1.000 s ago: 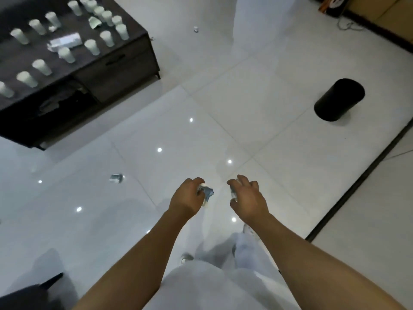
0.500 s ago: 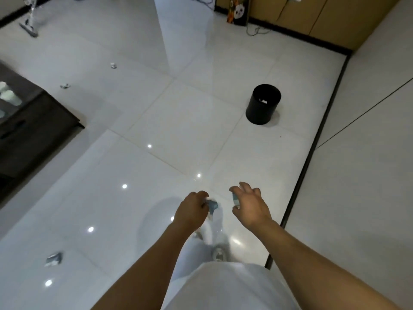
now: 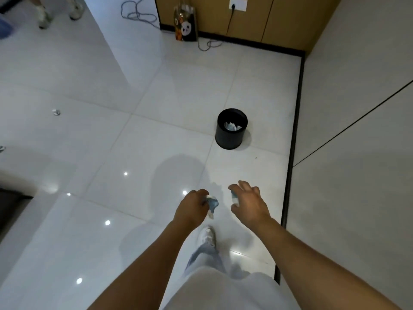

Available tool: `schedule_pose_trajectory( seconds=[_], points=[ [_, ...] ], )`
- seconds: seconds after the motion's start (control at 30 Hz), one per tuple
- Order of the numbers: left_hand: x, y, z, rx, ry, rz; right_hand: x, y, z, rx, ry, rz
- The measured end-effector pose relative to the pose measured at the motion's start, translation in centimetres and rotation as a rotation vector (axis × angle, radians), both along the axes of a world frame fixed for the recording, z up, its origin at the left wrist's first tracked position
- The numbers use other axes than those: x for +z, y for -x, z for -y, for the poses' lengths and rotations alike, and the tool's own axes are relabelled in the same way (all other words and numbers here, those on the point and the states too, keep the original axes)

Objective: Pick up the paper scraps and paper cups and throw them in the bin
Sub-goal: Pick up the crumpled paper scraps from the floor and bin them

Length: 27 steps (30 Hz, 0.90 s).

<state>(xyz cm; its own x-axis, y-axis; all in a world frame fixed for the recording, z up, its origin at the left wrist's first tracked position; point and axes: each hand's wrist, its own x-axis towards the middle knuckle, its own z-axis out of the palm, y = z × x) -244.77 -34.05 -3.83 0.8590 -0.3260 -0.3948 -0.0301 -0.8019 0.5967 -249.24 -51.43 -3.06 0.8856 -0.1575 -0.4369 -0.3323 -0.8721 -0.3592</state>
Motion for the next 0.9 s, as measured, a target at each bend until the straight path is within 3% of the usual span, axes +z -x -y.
schedule_pose_trajectory(
  seconds=[0.53,0.9],
  points=[
    [-1.7,-25.7,15.4,0.018,0.008,-0.04,-2.7,-23.8,15.5,-0.039,-0.061,-0.03],
    [-3.8,-39.8,27.7,0.213,-0.044,-0.101,-5.8,-40.7,29.1,0.072,-0.032,-0.078]
  ],
)
